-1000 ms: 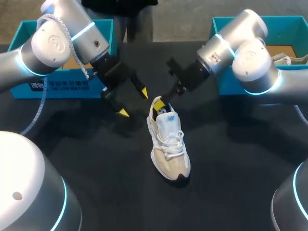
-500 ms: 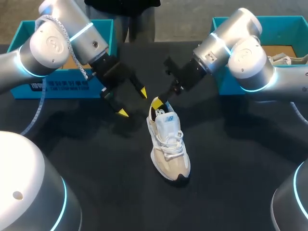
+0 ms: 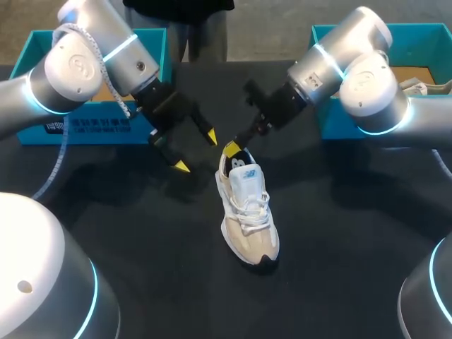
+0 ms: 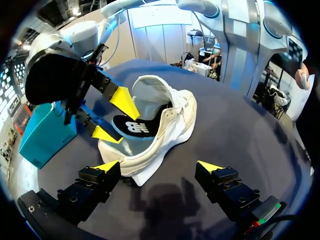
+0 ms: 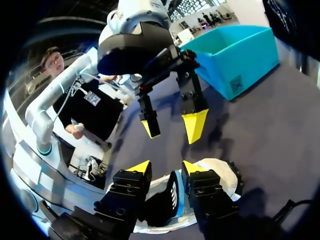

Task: Take the shoe out of the shoebox, open the shoe tongue, remove and reinsert the insole, then place the shoe into the shoebox

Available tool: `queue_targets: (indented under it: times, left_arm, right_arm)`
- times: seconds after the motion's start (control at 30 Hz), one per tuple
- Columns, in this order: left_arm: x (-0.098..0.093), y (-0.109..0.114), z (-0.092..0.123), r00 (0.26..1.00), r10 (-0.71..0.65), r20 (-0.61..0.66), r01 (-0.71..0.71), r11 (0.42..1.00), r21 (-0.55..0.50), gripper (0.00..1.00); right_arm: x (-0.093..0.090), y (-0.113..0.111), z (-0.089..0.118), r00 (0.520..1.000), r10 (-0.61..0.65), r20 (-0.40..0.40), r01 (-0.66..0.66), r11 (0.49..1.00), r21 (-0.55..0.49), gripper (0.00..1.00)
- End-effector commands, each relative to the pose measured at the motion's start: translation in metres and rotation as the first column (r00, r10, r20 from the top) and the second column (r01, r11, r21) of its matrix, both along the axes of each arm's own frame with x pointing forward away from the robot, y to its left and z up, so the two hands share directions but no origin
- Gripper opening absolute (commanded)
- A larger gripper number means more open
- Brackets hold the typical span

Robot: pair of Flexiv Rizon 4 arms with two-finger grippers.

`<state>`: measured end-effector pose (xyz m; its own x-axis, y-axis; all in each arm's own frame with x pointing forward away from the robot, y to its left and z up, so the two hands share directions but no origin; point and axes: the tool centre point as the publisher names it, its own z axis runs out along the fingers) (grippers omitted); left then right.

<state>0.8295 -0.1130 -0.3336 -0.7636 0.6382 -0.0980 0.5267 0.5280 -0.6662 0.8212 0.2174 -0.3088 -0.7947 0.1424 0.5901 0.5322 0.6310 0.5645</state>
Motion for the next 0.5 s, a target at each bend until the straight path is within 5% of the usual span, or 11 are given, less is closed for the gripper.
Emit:
queue_targets:
  times: [0.03, 0.4, 0.5]
  left_arm:
    - [0.002, -0.001, -0.002, 1.000, -0.005, -0.003, 0.005, 1.000, -0.003, 1.00]
    - [0.004, 0.000, -0.002, 1.000, -0.012, -0.005, 0.012, 1.000, -0.003, 1.00]
    - [0.005, 0.000, -0.002, 1.000, -0.015, -0.003, 0.015, 1.000, -0.007, 1.00]
  right_arm:
    - [-0.001, -0.003, 0.009, 0.999, -0.022, 0.031, 0.022, 1.000, -0.003, 0.40]
    - [-0.002, -0.005, 0.020, 0.986, -0.140, 0.085, 0.132, 0.987, 0.088, 0.32]
    - [-0.004, -0.007, 0.017, 0.981, -0.171, 0.091, 0.164, 0.983, 0.081, 0.03]
